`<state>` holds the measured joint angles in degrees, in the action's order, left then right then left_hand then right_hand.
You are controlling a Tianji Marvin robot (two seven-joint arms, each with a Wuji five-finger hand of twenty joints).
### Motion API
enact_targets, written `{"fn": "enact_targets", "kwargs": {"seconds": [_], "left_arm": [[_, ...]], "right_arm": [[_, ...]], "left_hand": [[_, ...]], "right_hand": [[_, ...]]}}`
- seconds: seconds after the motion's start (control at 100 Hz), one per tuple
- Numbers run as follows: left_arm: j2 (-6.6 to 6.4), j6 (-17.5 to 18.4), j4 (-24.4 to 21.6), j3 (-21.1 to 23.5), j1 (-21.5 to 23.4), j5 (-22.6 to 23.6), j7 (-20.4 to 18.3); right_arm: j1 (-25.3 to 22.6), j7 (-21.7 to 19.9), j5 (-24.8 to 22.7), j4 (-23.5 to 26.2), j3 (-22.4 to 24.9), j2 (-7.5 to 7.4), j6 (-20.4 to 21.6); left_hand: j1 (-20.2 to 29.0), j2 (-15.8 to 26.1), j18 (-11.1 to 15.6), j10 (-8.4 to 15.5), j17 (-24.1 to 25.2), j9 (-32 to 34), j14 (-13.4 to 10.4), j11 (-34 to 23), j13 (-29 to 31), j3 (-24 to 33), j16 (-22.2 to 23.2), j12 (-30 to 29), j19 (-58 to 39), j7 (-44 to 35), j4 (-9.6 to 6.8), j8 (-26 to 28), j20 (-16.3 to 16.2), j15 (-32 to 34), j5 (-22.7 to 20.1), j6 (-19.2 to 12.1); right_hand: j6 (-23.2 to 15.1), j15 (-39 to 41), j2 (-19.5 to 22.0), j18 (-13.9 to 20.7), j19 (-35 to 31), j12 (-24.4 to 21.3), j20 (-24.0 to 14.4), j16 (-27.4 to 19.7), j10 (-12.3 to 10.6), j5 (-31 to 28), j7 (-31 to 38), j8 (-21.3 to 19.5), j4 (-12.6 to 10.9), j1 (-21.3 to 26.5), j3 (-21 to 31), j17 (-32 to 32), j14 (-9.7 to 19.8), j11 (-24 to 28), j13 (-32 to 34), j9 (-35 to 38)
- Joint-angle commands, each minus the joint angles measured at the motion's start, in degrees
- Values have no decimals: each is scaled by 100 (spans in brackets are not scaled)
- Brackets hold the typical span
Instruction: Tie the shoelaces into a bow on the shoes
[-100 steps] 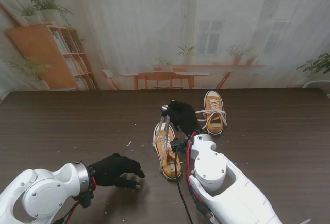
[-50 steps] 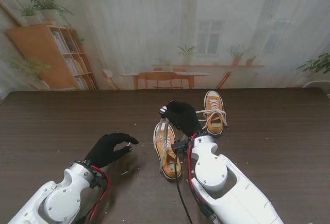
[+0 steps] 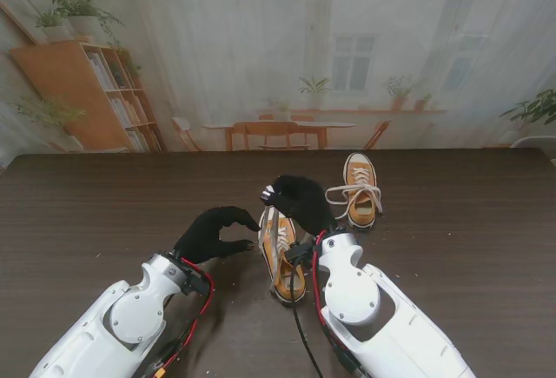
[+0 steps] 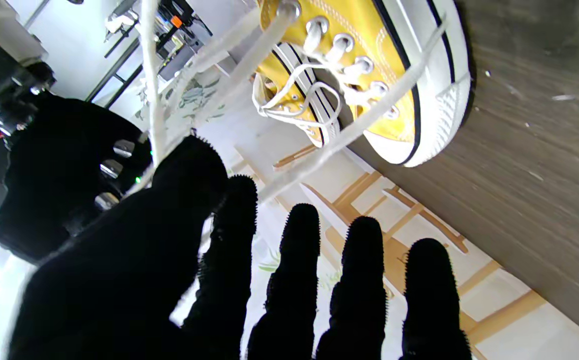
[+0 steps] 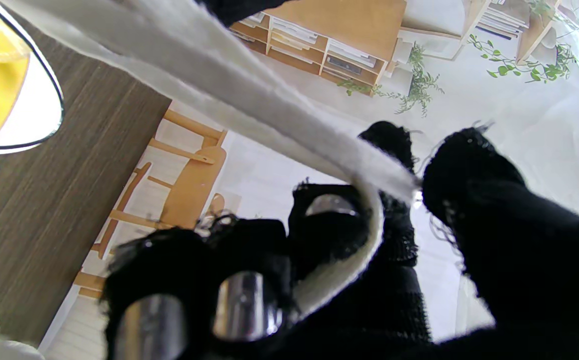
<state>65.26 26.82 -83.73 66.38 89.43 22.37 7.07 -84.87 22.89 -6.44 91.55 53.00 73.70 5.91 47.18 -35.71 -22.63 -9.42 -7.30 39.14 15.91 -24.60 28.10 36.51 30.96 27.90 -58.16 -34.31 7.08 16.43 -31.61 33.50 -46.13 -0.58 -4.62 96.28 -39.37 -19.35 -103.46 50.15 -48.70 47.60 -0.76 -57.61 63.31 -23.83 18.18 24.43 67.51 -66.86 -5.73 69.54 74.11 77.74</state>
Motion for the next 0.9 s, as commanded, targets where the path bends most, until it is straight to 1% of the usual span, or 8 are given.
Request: {"fn": "enact_targets", "kwargs": {"seconds": [0.0,0.08,0.18,0.24,0.3,0.47,0.77,0.89], "left_arm": [[11,31,36,-77,-61,-90,-135],[23,25,127,-188,-147,-178,-158],[23,-39,208,-316,-236,-461,-342],[25,-63,260,-391,-290,-564,-412],[21,-85,290,-462,-334,-672,-503],[25,-62,376,-634,-448,-785,-588],[104,-111,554,-906,-619,-1021,-529],[93,-99,584,-956,-660,-1174,-658]], "right_arm": [[-18,-81,1,36,15,-27,-15],[-25,-74,-1,44,21,-26,-18],[-33,-79,4,51,27,-29,-11],[-42,-91,2,58,32,-35,-9],[-51,-100,-3,61,39,-40,-7],[-81,-109,-33,75,68,-53,-14],[-111,-157,-74,96,104,-81,-2],[-125,-189,-88,103,114,-94,-9]], "left_hand": [[-144,-113,-1,165,68,-109,-94,-2,-108,34,-18,-89,8,-26,151,12,71,-23,10,-858],[-285,-29,9,153,89,-157,-85,21,-133,107,-8,-86,21,125,109,-40,71,-37,104,-763],[-668,78,36,107,179,-327,-83,65,-252,526,24,-63,89,586,-126,-29,53,-87,297,-460],[-770,94,64,82,240,-452,-79,76,-343,475,33,-42,134,850,-99,-81,43,-119,460,-225],[-802,114,86,63,301,-554,-78,87,-426,433,38,-28,173,962,-92,-113,38,-146,526,-120],[-801,164,87,59,298,-588,-86,-8,-442,419,73,71,199,856,-106,-27,-7,-144,373,111],[-908,244,56,23,267,-526,-68,-173,-411,420,113,244,188,480,-93,195,-77,-81,258,141],[-911,288,72,26,308,-552,-63,-173,-464,408,105,265,210,363,-98,258,-75,-103,258,140]], "right_hand": [[-213,62,-107,133,-1577,-61,70,-52,-44,172,135,48,21,64,210,-108,-52,86,85,-46],[-213,67,-99,141,-1578,-61,78,-55,-49,173,140,54,23,56,215,-111,-42,93,86,-47],[-213,73,-102,141,-1586,-60,83,-57,-31,174,144,59,24,53,219,-110,-38,102,86,-45],[-217,77,-105,143,-1589,-60,86,-58,-44,173,151,57,25,53,221,-110,-35,104,85,-49],[-222,79,-100,145,-1591,-61,89,-59,-44,176,156,57,29,41,216,-110,-35,106,85,-50],[-218,81,-102,149,-1595,-62,97,-64,-61,182,160,61,28,46,223,-110,-35,111,84,-52],[-228,96,-94,157,-1613,-62,103,-64,-51,179,176,60,30,34,224,-111,-26,121,85,-52],[-233,98,-95,158,-1614,-63,106,-65,-43,184,179,61,30,36,226,-111,-15,122,85,-51]]}}
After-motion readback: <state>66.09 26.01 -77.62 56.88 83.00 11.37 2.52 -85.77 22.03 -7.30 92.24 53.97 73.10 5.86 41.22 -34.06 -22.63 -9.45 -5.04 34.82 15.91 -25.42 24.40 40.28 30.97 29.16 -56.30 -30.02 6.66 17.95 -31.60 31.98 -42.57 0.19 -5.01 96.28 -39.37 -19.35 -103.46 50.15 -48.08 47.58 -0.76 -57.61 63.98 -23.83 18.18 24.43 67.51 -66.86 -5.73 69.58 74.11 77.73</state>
